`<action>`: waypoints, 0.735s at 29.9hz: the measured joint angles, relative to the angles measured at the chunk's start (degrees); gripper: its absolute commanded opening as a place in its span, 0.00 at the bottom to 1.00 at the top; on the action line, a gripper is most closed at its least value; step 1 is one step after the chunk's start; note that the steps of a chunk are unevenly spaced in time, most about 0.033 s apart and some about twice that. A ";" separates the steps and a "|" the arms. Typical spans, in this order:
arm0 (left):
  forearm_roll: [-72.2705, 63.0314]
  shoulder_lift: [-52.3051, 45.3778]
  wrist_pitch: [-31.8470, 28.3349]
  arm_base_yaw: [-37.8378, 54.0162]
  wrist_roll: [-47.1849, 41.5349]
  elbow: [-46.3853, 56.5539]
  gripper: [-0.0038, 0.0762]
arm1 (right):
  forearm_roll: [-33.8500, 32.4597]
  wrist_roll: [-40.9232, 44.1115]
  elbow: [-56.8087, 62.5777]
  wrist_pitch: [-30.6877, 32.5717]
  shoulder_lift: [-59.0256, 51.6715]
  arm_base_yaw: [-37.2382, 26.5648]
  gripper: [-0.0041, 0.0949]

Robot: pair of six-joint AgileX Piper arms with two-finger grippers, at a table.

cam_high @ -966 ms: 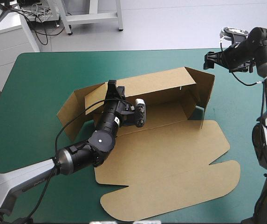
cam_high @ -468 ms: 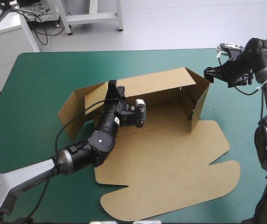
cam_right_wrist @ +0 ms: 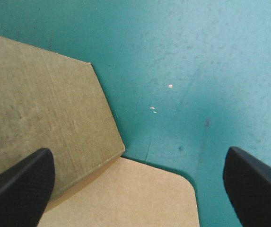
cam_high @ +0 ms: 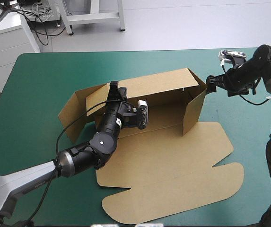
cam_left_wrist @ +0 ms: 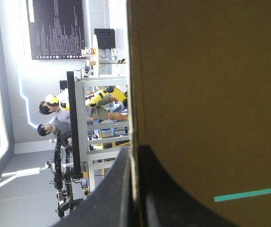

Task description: Fold the box

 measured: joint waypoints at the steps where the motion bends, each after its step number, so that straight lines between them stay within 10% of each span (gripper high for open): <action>1: 0.00 0.00 0.00 0.00 0.00 0.00 0.04 | 0.26 -0.49 0.73 -0.22 -0.26 0.00 0.93; 22: 0.00 0.00 0.11 0.00 0.00 0.00 0.04 | 12.90 -25.92 20.49 -9.96 -8.56 -0.08 0.93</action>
